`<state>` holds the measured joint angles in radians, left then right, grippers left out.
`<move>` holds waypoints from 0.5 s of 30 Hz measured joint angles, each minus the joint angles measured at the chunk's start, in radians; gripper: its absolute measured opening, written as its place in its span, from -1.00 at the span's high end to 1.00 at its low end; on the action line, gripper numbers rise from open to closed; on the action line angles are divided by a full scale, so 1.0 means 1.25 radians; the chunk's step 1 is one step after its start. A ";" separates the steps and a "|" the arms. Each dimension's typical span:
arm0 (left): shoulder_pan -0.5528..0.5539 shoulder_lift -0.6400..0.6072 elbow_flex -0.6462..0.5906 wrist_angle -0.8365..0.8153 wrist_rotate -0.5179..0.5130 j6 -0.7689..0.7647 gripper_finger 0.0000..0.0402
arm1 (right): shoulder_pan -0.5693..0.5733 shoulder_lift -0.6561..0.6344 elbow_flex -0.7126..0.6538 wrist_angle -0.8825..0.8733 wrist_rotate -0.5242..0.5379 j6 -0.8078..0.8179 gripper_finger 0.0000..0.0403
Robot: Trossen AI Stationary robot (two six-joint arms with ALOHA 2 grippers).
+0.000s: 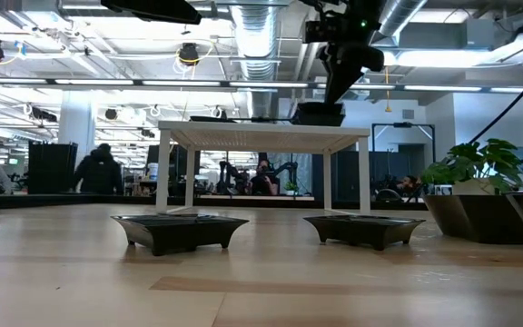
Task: Pick & Place Mini shaped plates
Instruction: Stack the distorted square plate on top of the distorted square plate on the shelf
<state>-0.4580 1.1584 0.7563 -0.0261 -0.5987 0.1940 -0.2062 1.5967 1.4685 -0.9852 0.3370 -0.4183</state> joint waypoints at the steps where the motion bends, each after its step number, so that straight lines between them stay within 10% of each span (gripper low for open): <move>1: 0.000 0.000 0.000 0.000 0.000 0.000 0.44 | 0.000 0.000 0.000 0.000 0.000 0.000 0.86; 15: 0.000 0.000 0.000 0.000 0.000 0.000 0.44 | 0.054 0.000 0.000 0.007 0.003 0.074 0.65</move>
<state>-0.4580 1.1584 0.7563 -0.0261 -0.5987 0.1936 -0.1393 1.5967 1.4685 -0.9766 0.3405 -0.3261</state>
